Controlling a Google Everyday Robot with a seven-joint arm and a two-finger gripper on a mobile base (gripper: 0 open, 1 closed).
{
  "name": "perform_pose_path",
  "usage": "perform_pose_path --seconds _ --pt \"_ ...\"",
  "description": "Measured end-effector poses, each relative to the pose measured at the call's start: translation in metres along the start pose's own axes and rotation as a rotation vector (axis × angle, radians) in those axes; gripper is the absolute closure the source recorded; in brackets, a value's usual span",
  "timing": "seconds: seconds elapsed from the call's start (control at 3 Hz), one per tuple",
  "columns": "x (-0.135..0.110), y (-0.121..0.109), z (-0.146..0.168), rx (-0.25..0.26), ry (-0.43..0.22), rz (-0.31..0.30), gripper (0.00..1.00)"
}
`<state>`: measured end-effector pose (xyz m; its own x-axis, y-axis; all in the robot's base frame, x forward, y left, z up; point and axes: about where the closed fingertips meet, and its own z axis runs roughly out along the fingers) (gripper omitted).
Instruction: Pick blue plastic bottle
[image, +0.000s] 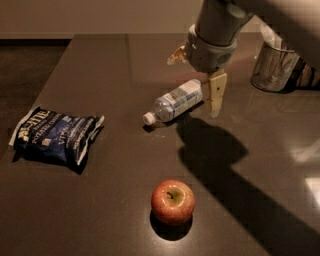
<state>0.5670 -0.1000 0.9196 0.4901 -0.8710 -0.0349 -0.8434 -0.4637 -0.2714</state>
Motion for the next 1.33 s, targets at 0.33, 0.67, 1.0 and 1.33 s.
perform_pose_path --seconds 0.33,0.67,1.0,1.33 --pt "-0.009 -0.007 0.022 -0.049 -0.006 -0.086 0.0" --pt "-0.016 -0.012 0.043 -0.095 -0.009 -0.143 0.0" --pt "-0.017 -0.015 0.06 -0.135 0.004 -0.175 0.0" --pt "-0.016 -0.019 0.07 -0.186 0.029 -0.204 0.25"
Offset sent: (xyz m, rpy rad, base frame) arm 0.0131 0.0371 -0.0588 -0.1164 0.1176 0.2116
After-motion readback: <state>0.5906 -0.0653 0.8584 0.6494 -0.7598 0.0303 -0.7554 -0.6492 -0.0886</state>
